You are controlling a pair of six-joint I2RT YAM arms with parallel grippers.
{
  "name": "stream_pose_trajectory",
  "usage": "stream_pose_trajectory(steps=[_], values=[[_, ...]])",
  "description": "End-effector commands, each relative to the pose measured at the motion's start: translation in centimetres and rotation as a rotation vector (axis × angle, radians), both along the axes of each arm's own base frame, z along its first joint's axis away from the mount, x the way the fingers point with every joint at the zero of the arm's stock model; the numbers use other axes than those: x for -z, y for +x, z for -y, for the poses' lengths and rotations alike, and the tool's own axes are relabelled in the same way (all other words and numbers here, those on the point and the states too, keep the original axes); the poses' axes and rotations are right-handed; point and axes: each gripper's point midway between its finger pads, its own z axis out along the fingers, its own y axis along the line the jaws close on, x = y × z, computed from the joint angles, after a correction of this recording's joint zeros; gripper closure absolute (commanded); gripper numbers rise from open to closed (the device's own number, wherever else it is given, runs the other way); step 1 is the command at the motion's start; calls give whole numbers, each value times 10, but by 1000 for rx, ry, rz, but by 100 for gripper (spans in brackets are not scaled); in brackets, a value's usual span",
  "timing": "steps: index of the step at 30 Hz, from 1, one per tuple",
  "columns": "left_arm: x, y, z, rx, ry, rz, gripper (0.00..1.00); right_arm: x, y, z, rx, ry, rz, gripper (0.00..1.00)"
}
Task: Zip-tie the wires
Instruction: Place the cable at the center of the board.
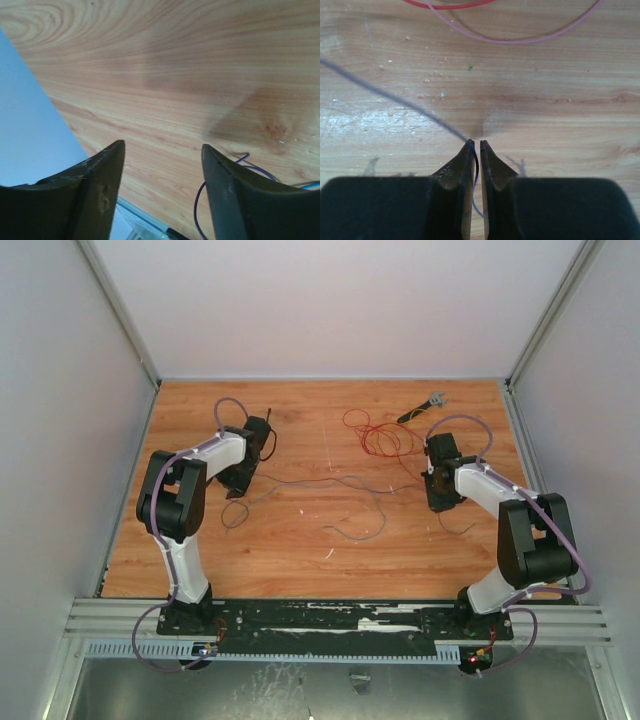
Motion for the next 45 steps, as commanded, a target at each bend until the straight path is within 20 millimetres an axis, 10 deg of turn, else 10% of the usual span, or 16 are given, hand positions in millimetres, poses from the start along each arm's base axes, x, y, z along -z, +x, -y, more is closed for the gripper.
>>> stream_pose_trajectory(steps=[1,11,23,35,45], values=[[0,-2,7,9,-37,-5,28,-3,4,-7,-30,42,5,86],[-10,7,37,71,-159,35,2,-24,15,-20,-56,114,76,58],[-9,-5,73,148,-415,-17,2,-81,46,-62,-163,322,266,36],[-14,-4,68,135,-396,4,2,-168,24,-261,-861,893,516,39],[-15,-3,68,135,-400,10,2,-148,60,-365,-1115,852,619,37]])
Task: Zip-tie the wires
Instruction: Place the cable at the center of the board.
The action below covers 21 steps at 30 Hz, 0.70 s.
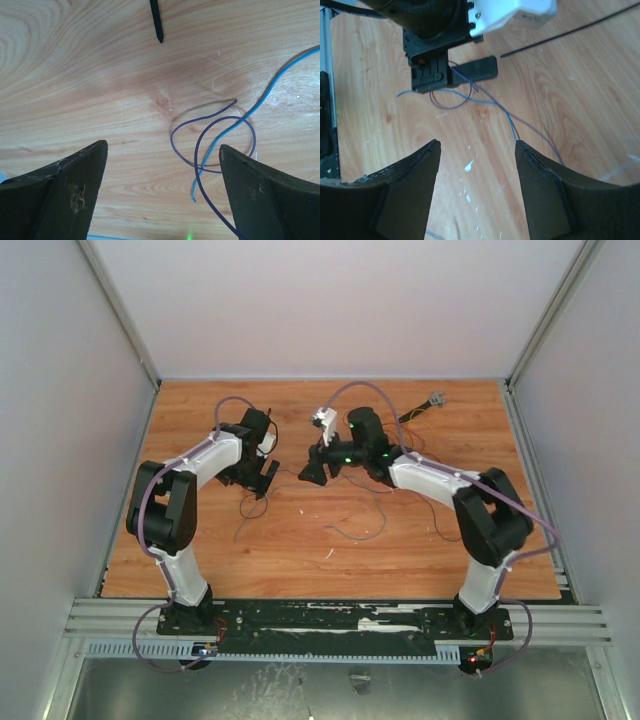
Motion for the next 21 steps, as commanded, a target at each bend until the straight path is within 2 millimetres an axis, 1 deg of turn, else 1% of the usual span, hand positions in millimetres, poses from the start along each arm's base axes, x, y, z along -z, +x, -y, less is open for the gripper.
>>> stream_pose_trajectory(steps=[1,2,4,7,11,15,16,18,20,21], values=[[-11,0,-1,4,-12,25,2,-14,26,-38,-58,54,159,37],[-12,1,0,4,-14,27,2,-12,28,-43,-70,56,162,37],[-12,2,0,5,-17,30,2,2,30,-55,-106,49,136,37],[-15,2,1,5,-25,36,2,12,28,-66,-145,49,130,37],[-18,4,3,7,-34,47,2,26,28,-76,-173,50,107,39],[-21,7,3,7,-33,55,2,32,20,-86,-228,59,81,44],[-21,7,3,7,-34,56,2,33,18,-88,-235,57,80,47],[-21,7,3,7,-34,57,2,34,19,-89,-235,54,82,57],[-21,7,3,8,-34,56,2,34,21,-91,-234,52,81,70],[-21,6,3,8,-31,55,2,32,22,-92,-232,51,82,80]])
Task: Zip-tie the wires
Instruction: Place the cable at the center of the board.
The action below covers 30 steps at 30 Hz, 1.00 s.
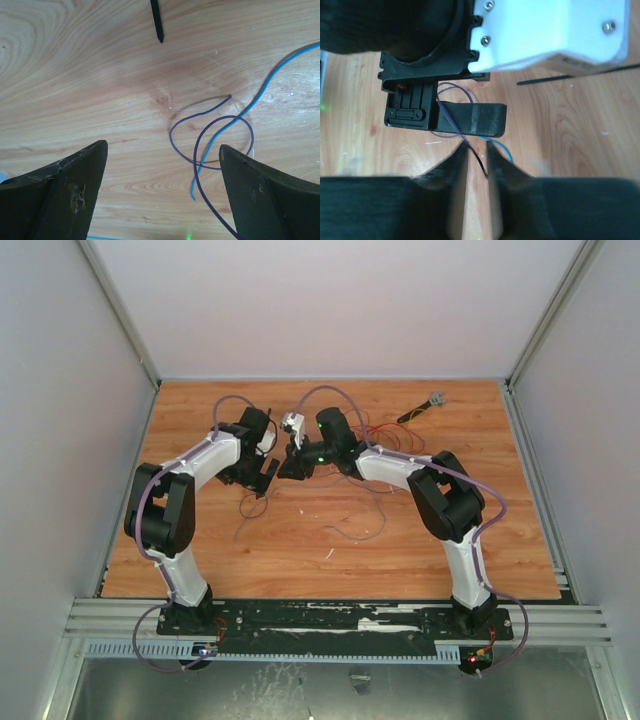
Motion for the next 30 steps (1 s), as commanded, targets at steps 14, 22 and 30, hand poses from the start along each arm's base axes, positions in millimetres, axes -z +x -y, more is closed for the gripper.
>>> stream_pose_trajectory(steps=[14,22,30], values=[[-18,-6,2,7,-34,32,2,-10,41,-5,87,-86,43,100],[-24,-11,5,20,-60,46,2,-1,53,3,129,-115,11,100],[-92,42,27,16,-180,317,2,-29,37,20,153,-94,68,49]])
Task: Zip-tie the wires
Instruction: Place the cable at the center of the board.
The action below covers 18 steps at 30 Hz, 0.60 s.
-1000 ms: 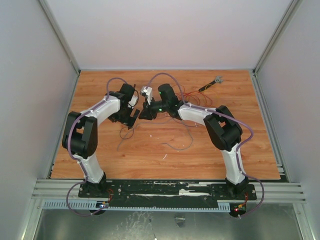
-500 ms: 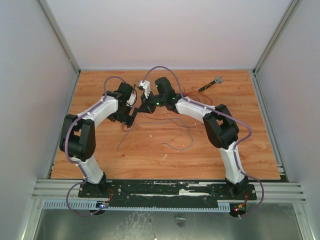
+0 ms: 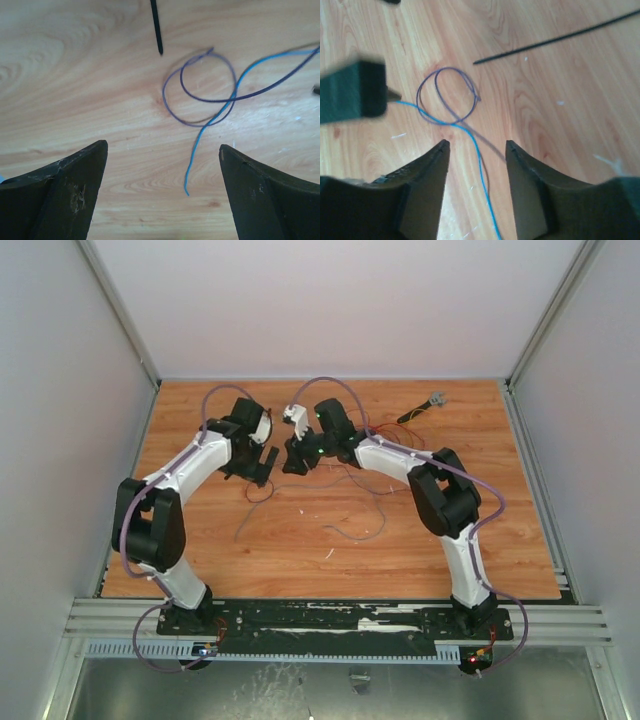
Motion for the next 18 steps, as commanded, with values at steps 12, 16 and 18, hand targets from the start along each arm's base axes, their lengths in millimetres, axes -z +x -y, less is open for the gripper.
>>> stream_pose_trajectory(steps=[12,16,18], values=[[-240,94,42,-79,-494,915,2,-110,42,173,568,-44,179,21],[-274,76,45,-91,-643,1065,1,-93,67,244,794,-149,143,21],[-284,64,46,-65,-673,1095,2,-79,74,259,822,-201,126,21]])
